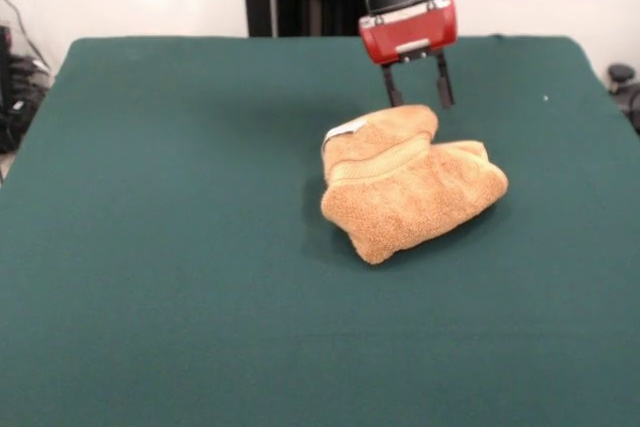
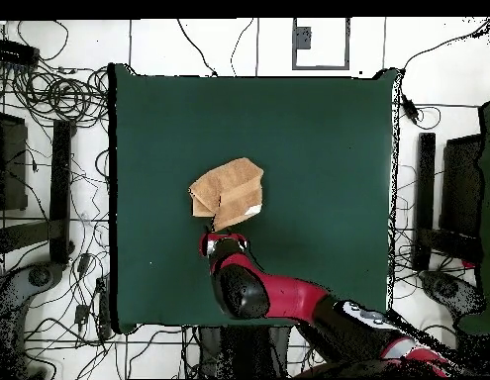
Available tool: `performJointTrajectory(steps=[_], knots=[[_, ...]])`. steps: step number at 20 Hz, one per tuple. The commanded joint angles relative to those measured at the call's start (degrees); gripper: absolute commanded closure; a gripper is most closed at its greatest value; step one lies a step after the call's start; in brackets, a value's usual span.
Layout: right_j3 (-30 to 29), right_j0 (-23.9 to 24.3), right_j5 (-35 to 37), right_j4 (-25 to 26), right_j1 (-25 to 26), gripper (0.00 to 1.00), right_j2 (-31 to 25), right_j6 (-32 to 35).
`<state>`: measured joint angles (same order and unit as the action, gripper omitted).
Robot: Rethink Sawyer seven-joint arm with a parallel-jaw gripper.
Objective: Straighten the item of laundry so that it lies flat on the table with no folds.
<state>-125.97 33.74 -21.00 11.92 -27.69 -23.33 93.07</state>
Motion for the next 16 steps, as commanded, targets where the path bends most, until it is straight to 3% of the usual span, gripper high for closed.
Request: performJointTrajectory(steps=[1,15,16], knots=[[1.53,-0.34,-4.94,0.7,2.7,0.0,-6.23,15.38],[3.05,-1.81,-4.61,0.67,3.81,0.0,-4.57,12.65],[3.03,-1.82,-4.58,0.74,3.77,1.0,-4.6,12.72]])
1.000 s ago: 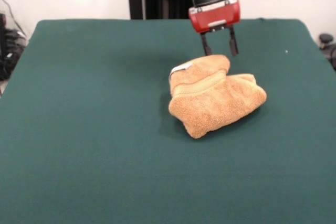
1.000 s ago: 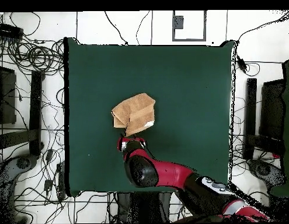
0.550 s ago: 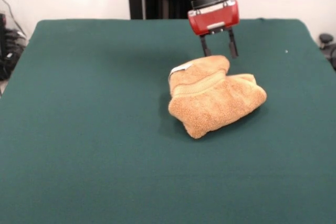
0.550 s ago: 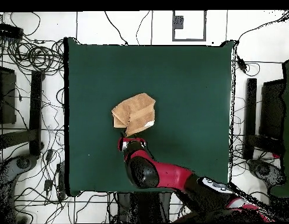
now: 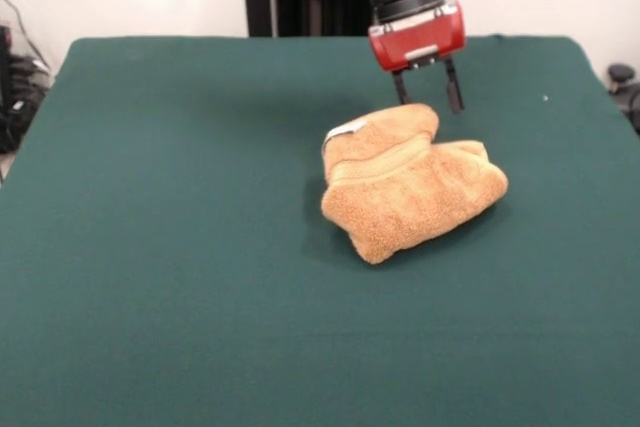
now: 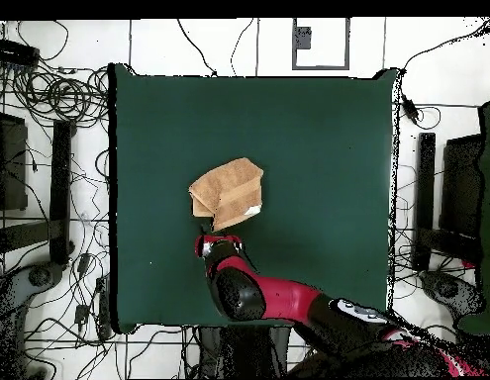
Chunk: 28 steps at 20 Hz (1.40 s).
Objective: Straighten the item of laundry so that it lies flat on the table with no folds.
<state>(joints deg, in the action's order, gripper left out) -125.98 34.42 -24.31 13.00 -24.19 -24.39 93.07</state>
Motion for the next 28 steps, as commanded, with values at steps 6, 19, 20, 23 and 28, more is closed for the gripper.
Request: performJointTrajectory(steps=[6,19,20,23,28], knots=[[2.97,-2.67,-1.17,-0.3,0.0,1.0,-3.57,12.62],[-0.21,-5.32,10.92,-5.72,-11.23,1.0,-0.36,10.1],[-0.23,-5.39,14.59,-6.21,-12.84,1.0,-0.26,9.05],[-1.35,-3.13,25.09,-6.82,-19.26,1.0,-2.79,6.36],[-0.97,-0.13,38.67,-6.59,-25.67,1.0,-6.61,1.3]])
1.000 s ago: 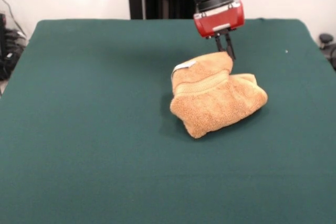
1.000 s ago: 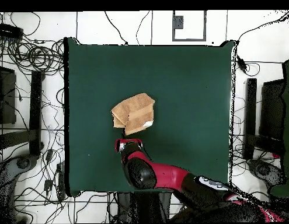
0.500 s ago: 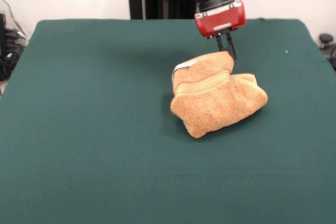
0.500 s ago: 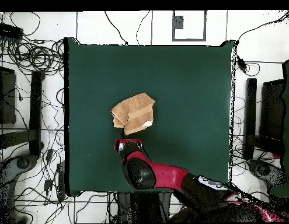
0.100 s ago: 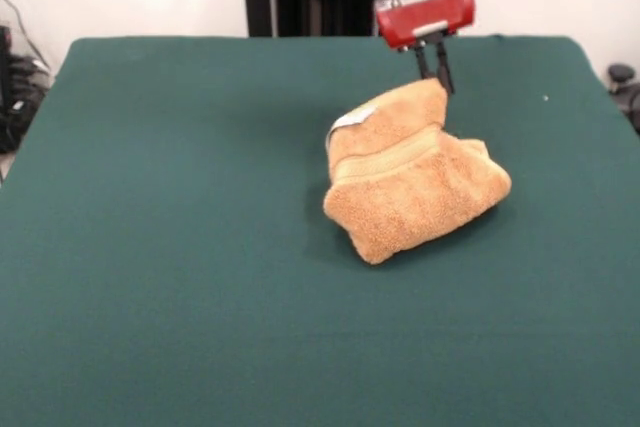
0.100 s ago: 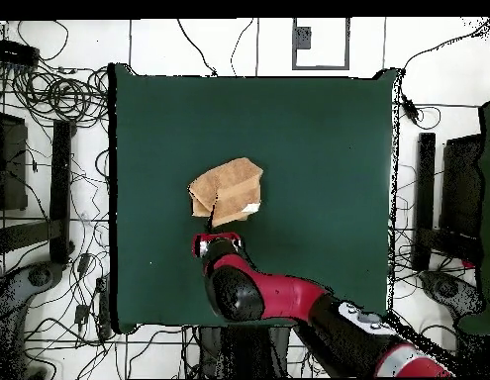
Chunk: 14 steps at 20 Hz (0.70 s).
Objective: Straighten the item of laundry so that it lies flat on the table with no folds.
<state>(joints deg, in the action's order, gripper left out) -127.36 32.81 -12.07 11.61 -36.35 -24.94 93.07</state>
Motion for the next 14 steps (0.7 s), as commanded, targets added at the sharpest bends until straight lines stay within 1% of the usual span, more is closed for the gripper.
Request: performJointTrajectory(steps=[1,4,5,8,12,14], knots=[[0.94,1.46,29.06,-5.03,-14.11,1.0,-6.05,0.24],[4.8,-1.64,38.81,-3.84,-14.51,1.0,-2.05,-2.13],[5.62,-1.92,40.88,-3.47,-14.65,1.0,-1.37,-2.74],[6.92,-1.82,45.27,-1.65,-14.91,1.0,-1.61,-2.27],[7.03,0.06,50.47,-1.83,-17.4,1.0,-3.56,-2.45],[7.25,0.22,51.37,-1.66,-17.72,1.0,-3.88,-2.18]])
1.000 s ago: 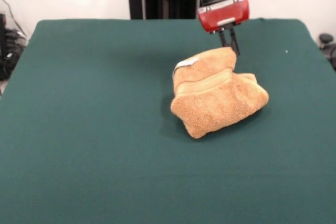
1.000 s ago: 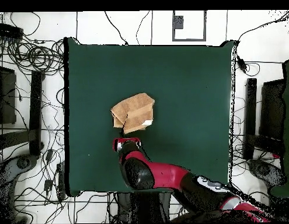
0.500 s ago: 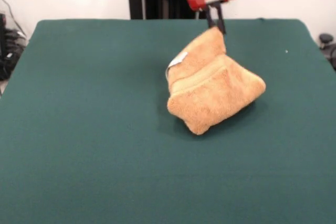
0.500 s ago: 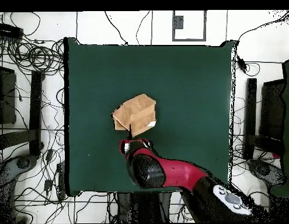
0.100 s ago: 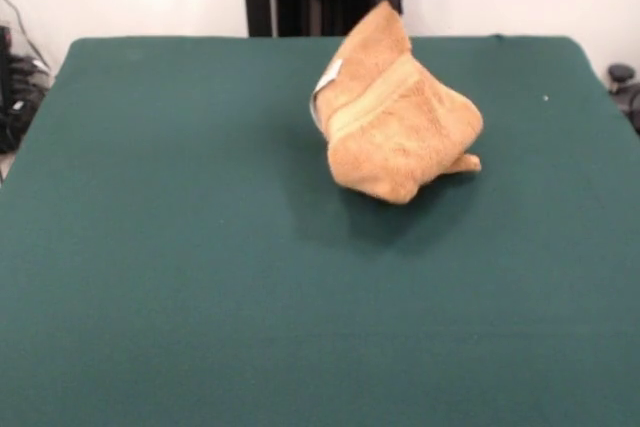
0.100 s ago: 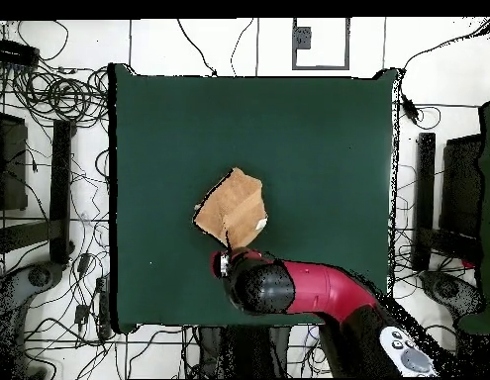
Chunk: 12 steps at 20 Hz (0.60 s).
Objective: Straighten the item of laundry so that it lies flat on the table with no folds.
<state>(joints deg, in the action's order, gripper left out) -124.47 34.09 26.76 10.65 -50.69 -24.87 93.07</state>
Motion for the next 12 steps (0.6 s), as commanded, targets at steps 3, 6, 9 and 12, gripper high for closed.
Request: performJointTrajectory(steps=[3,6,9,12], knots=[[4.59,-0.28,13.2,-0.76,-3.36,1.0,-5.51,-3.06],[4.33,0.83,13.96,-0.68,-3.61,1.0,-7.25,-5.13],[4.32,1.45,14.09,0.18,-3.94,1.0,-8.16,-6.52],[4.3,2.02,14.89,0.51,-4.46,1.0,-8.81,-7.21]])
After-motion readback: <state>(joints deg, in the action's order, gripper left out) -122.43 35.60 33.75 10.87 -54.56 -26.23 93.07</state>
